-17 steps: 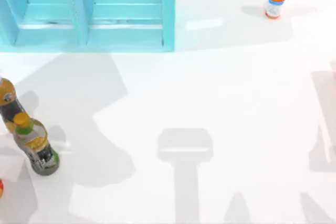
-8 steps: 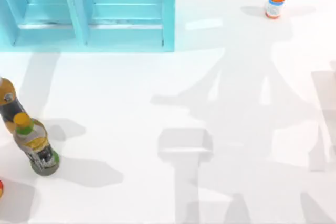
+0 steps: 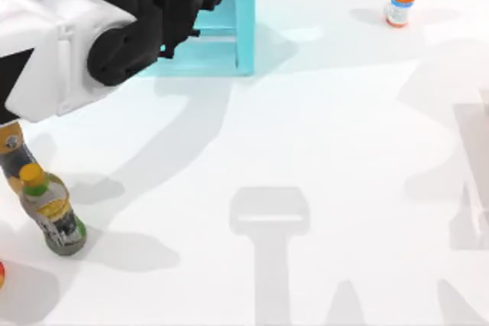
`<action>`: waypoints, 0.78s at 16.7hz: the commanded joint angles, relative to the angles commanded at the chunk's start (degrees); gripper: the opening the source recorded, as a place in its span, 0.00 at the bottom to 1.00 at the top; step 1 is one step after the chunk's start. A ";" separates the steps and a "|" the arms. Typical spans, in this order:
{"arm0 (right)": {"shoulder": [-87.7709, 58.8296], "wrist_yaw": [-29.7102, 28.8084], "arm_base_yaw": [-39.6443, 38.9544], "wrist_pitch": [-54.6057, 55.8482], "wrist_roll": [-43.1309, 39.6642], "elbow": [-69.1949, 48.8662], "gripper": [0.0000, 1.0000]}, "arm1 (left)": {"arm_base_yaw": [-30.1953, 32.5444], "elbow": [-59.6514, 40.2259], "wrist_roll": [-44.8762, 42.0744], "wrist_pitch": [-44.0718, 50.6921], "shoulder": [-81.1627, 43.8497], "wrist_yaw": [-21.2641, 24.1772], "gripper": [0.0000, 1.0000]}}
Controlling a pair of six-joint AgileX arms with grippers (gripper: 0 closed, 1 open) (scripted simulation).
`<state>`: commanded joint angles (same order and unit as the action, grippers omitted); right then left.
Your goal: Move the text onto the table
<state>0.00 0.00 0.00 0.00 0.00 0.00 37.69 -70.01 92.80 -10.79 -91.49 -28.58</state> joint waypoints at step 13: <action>0.00 0.00 0.00 0.00 0.00 0.00 1.00 | 31.29 -1.27 51.90 24.34 -24.81 -43.54 0.00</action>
<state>0.00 0.00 0.00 0.00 0.00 0.00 68.98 -71.29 144.70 13.55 -116.29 -72.11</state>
